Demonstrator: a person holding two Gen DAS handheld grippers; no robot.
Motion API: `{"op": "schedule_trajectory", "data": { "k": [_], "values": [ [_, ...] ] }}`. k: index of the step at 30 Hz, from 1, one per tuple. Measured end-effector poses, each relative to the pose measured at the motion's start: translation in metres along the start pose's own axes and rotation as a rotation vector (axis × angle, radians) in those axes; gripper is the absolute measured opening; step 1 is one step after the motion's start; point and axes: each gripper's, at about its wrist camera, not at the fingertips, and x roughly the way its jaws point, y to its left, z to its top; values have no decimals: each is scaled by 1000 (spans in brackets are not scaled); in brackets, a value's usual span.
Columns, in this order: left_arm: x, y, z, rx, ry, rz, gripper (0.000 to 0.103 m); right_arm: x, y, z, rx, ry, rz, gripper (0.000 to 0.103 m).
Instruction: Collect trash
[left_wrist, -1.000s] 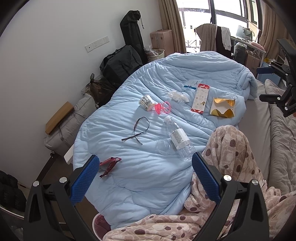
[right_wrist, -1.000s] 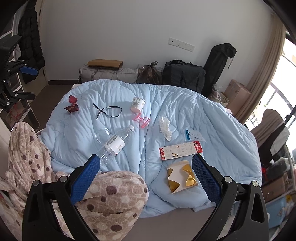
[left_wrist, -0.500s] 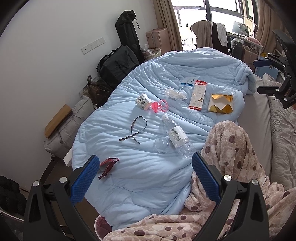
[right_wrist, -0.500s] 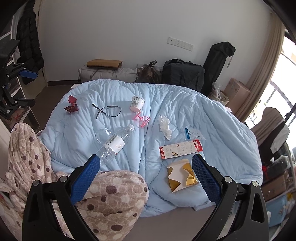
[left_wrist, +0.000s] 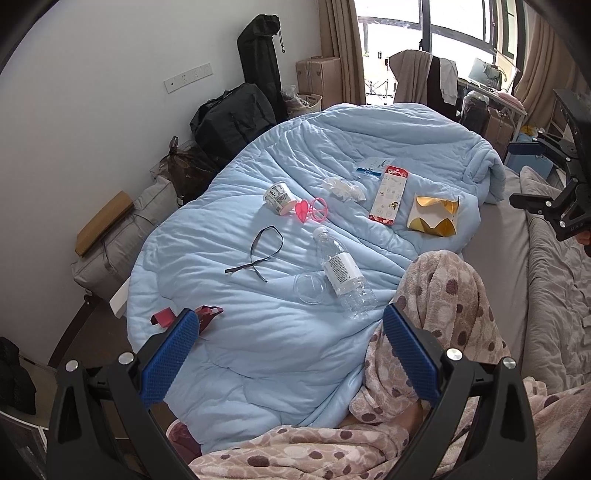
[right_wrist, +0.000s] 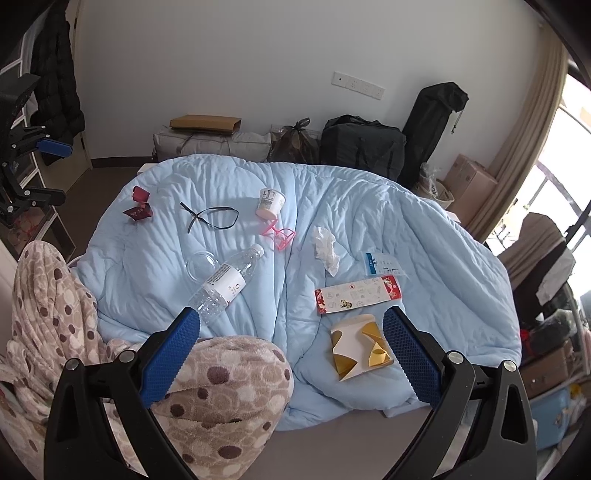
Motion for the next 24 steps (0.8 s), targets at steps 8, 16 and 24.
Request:
{"op": "schedule_trajectory", "data": {
  "k": [8,16,24],
  "values": [
    [-3,13,-2,-83,-14,-85,98,6,-1,-8,47,32,42,97],
    [-8,-5,-11,-8,-112,-34,98,7,10,-17,1,30,-152,97],
    [-10,12,-14,-122,-158,58,98,16,21,-24,-61,58,-165,97]
  ]
}}
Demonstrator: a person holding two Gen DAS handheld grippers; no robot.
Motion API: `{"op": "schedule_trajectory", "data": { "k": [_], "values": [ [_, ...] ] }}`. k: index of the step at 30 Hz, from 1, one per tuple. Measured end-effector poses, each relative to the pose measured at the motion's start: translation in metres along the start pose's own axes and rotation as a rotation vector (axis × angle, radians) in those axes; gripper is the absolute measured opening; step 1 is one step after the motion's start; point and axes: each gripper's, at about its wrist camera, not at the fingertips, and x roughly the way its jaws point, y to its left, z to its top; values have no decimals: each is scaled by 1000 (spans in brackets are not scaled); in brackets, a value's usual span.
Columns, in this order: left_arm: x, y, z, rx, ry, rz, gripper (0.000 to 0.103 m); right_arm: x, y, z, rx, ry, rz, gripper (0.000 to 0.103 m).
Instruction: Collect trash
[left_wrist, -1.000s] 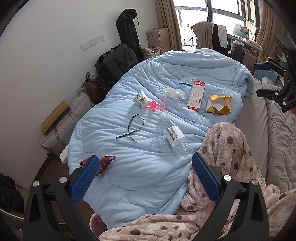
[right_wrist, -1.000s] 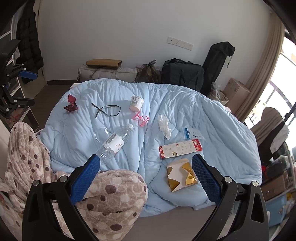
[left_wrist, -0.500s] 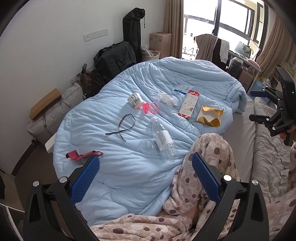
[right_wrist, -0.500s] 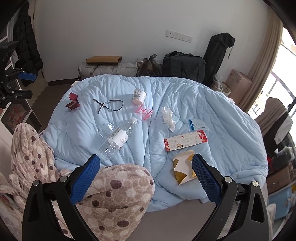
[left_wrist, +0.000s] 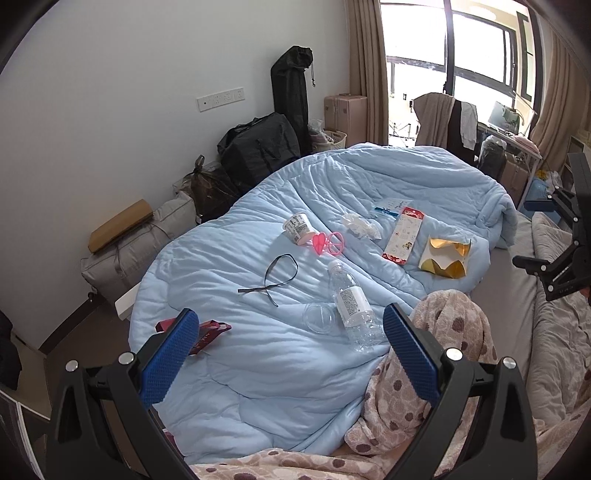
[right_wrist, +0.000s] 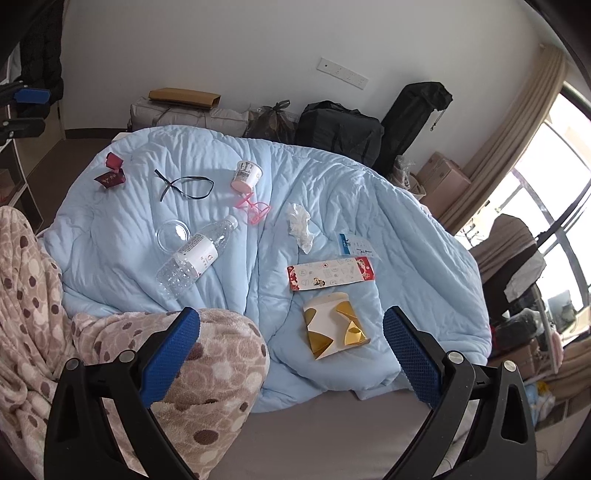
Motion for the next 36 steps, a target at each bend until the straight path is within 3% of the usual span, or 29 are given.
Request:
{"op": "schedule_trajectory", "data": {
  "k": [4,17,31,36],
  "values": [
    [0,-7,0,20,-25,45,98,-2,-4,-5,42,-20,42,97],
    [16,-14,-2,-22,12,-26,98,12,-26,-21,110,-60,117,97],
    [29,-27,3,-22,41,7,98,24,-42,-25,116,-67,144,97],
    [40,-35,8,-43,23,-58,98,42,-52,-30,128,-49,158,97]
  ]
}}
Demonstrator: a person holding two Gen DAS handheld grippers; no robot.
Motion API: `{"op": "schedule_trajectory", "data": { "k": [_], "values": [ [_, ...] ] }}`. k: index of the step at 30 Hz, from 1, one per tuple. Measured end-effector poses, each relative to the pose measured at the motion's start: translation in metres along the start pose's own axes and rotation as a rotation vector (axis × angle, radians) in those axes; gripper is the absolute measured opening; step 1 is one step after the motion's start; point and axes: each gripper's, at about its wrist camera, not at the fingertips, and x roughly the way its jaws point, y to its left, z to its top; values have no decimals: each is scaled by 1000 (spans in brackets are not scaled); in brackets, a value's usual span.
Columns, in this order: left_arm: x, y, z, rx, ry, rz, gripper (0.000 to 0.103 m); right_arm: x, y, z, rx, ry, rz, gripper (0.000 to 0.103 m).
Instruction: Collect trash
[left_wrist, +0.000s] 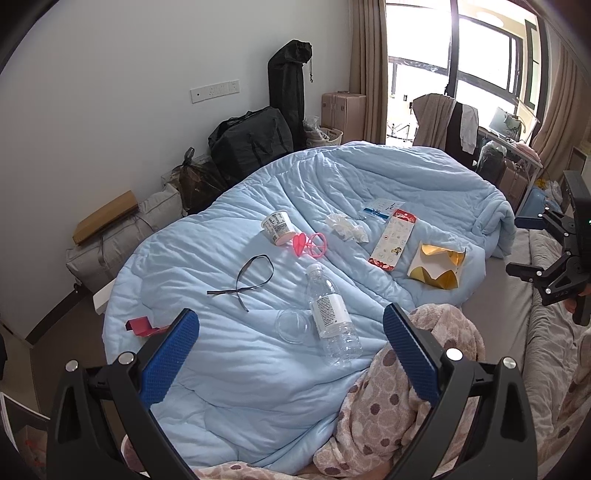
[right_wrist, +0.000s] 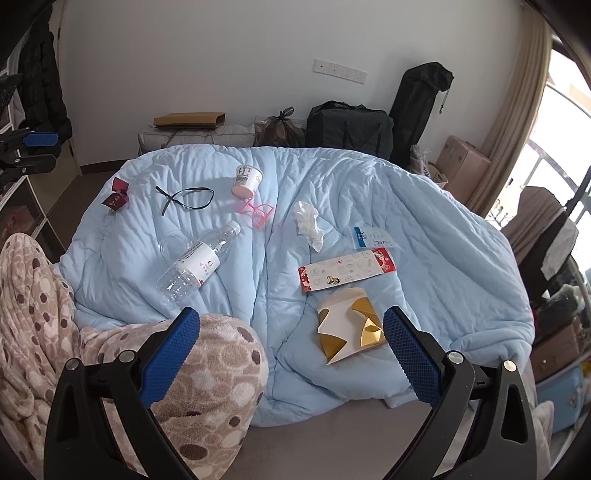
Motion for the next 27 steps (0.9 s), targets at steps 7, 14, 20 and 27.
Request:
{"op": "schedule_trajectory", "data": {
  "k": [7,14,20,27],
  "values": [
    [39,-5,7,-92,23,-6,98,36,-35,-12,75,27,6,97],
    [94,-19,5,-125,29,34,98,100,-105,-56,316,72,51,97],
    [159,-36,4,-94,143,28,98,170,-130,-87,392,181,99,89],
    [192,-35,2,-135,208,48,98,227,-148,-98,515,285,175,9]
  ]
}}
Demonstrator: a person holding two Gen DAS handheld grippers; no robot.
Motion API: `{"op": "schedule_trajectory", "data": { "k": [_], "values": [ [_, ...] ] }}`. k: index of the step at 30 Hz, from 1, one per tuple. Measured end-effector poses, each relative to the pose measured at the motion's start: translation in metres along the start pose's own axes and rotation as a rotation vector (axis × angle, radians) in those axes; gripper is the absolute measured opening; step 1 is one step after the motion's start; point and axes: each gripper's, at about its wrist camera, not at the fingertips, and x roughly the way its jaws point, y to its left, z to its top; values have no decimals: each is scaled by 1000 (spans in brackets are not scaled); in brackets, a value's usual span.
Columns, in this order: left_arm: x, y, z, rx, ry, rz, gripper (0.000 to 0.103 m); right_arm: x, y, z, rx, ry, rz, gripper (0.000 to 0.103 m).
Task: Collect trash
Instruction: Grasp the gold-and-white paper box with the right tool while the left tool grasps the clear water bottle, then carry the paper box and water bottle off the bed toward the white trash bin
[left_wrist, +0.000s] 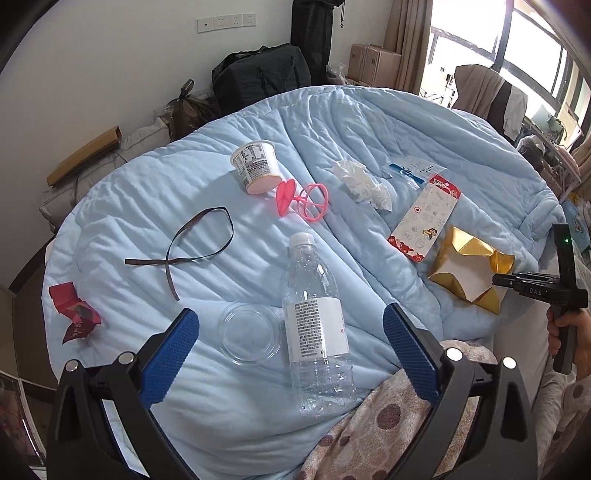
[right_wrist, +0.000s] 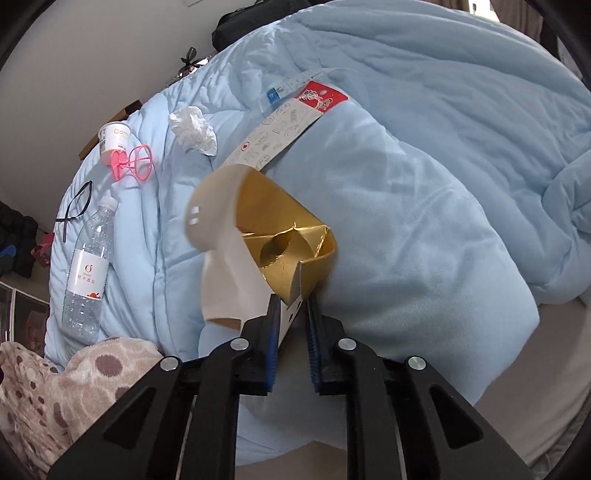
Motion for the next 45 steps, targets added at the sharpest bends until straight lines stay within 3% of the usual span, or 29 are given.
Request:
{"op": "schedule_trajectory", "data": {
  "k": [5,11,15,18,21,22,24,25,30,35,45],
  "values": [
    [12,7,-2,-28,27,21,98,-19,6,2,-3,-69,48,3],
    [46,5,-7,-55,82,-35,98,-68,7,2,-9,-168,55,3],
    [74,-5,-11,-53,125,-46,98,-88,6,-2,-20,-188,26,3],
    [93,-14,-11,-71,167,-96,98,-95,3,-4,-14,-187,17,3],
    [111,-26,-11,-43,202,-74,97,-93,1,-6,-4,-183,22,3],
    [118,-29,-11,-32,219,-76,82,-91,1,-5,-2,-180,24,3],
    [136,-26,-14,-70,292,-79,63,-88,2,-5,1,-174,33,3],
    [139,-24,-15,-97,301,-81,62,-87,4,-4,-1,-173,37,3],
    [113,-36,-17,-35,236,-30,61,-90,12,0,-26,-182,47,3],
    [66,-28,-5,-45,134,-20,61,-100,26,4,-60,-211,56,3],
    [-24,30,-13,-99,-18,60,61,-112,94,19,-205,-243,118,3]
  ]
}}
